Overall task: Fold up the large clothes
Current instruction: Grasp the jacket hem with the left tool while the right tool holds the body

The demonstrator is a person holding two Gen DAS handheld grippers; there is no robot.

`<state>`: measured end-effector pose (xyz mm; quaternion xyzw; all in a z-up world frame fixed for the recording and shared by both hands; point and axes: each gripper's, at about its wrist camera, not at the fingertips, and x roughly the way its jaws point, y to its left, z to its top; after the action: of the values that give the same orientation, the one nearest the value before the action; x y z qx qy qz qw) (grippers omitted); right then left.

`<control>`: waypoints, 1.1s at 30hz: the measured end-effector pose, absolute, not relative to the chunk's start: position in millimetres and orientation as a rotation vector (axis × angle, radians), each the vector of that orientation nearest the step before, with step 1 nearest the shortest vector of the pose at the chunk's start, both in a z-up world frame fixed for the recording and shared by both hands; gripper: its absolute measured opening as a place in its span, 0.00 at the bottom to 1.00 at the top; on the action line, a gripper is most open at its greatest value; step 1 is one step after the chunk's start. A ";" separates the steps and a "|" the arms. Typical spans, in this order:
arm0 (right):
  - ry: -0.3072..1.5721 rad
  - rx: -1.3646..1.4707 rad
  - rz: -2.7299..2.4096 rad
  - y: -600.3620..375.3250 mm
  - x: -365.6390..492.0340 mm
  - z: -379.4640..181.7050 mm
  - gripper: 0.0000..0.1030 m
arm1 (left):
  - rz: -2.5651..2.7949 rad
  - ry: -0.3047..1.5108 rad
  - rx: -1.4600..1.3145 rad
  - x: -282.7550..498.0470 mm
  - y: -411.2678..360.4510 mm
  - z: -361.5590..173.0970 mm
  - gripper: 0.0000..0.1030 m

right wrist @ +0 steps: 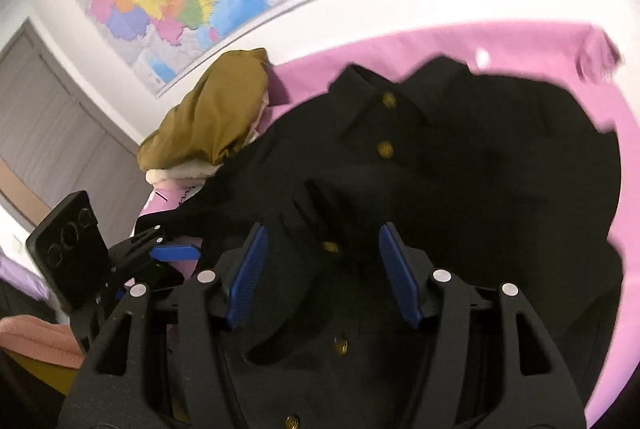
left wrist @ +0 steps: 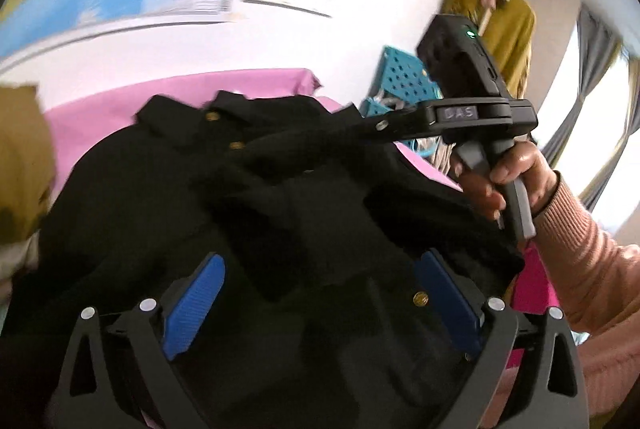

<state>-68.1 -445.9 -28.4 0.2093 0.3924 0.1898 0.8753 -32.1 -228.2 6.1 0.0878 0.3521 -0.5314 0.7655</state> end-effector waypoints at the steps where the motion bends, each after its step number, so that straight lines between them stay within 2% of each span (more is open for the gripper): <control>1: 0.832 0.465 0.410 -446.9 -70.9 -38.3 0.57 | -1.144 0.757 0.237 -36.3 -239.3 3.1 0.93; 7: 0.818 0.565 0.432 -450.8 -77.8 -57.9 0.57 | -0.994 0.820 0.398 -26.1 -283.4 -26.6 0.91; 9: 0.794 0.567 0.443 -451.1 -78.2 -53.1 0.57 | -0.972 0.846 0.373 -17.1 -281.4 -30.0 0.73; 12: 0.769 0.564 0.452 -454.2 -79.0 -47.4 0.57 | -0.952 0.864 0.326 -6.4 -268.8 -29.2 0.58; 18: 0.750 0.581 0.442 -463.0 -78.5 -48.1 0.57 | -0.902 0.838 0.271 0.6 -244.7 -16.4 0.47; 22: 0.757 0.545 0.409 -462.1 -77.0 -49.7 0.57 | -0.883 0.861 0.199 5.6 -224.2 -12.1 0.42; 33: 0.742 0.455 0.259 -476.9 -69.1 -49.4 0.57 | -0.755 0.971 -0.015 35.7 -159.9 -21.3 0.41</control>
<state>-69.1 -476.9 -49.4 0.2196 0.3586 0.1249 0.8987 35.7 -159.9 -21.3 -0.0072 0.4554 -0.3544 0.8167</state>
